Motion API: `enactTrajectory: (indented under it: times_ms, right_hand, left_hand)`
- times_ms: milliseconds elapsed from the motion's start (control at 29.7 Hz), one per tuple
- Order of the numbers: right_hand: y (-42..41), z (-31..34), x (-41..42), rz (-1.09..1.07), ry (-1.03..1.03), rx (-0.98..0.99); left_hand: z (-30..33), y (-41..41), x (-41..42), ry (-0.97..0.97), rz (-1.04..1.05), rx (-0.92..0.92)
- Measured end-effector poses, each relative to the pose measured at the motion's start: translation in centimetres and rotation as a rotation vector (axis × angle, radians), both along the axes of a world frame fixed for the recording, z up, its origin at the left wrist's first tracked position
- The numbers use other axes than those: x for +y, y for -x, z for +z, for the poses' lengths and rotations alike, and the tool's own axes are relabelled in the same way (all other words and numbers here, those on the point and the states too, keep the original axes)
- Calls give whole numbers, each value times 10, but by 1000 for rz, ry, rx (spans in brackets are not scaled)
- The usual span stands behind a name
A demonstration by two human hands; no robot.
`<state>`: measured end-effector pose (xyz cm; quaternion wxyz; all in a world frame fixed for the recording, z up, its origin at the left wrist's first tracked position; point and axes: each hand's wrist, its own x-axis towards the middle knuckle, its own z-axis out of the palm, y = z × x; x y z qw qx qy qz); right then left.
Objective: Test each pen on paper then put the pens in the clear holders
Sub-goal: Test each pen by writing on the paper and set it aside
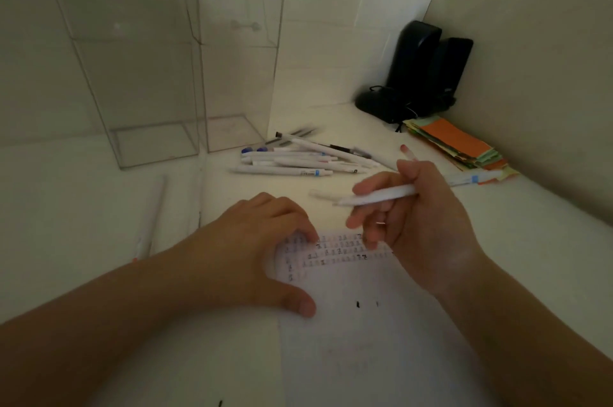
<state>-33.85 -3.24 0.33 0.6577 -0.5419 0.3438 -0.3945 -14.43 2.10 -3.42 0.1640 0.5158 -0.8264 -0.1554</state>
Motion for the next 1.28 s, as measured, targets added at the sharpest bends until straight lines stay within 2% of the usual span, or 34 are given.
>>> enactTrajectory:
  times_ms: [236,472,809,1282]
  right_hand:
    - [-15,-17,16,107,314,451]
    - [-24,-31,20,-62,417,383]
    - [-24,-33,21,-58,504,437]
    - [-22,-32,20,4,509,431]
  left_hand:
    - [-4,-3,-2,3,-12,15]
    - [-4,-2,-3,-15,-1,3]
    - [-3,-1,-1,-30,11,12]
    - [-1,0,-1,-26,2,17]
